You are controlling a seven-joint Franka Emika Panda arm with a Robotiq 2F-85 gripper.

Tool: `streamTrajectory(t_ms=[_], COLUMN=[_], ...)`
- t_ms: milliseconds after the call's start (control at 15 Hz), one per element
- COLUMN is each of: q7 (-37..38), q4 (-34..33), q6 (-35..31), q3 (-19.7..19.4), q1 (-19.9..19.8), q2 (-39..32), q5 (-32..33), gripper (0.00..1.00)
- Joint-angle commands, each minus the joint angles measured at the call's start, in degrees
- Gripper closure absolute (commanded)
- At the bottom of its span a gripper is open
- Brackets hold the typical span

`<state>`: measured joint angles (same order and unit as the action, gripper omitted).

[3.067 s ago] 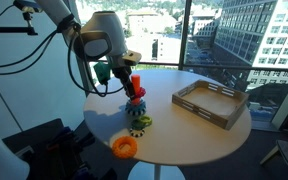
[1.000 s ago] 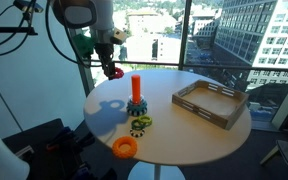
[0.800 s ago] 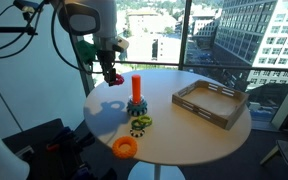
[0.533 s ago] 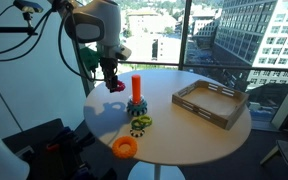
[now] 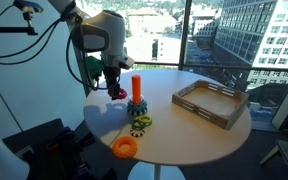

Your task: Put the red ring on the table

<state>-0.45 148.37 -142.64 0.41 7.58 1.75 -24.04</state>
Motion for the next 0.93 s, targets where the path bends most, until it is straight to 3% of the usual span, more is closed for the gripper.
streamTrajectory(t_ms=[0,800,867], q7=[-0.83,1.07,1.22], q4=[-1.32,-2.44,-2.57], q6=[-0.32,-1.02,-0.9], q3=[1.11,1.84,1.82], q1=[-1.53,-2.98,-3.03], q2=[-2.84,-6.69,-6.77], q5=[0.1,2.92,3.26], gripper=[0.35,0.35,0.29])
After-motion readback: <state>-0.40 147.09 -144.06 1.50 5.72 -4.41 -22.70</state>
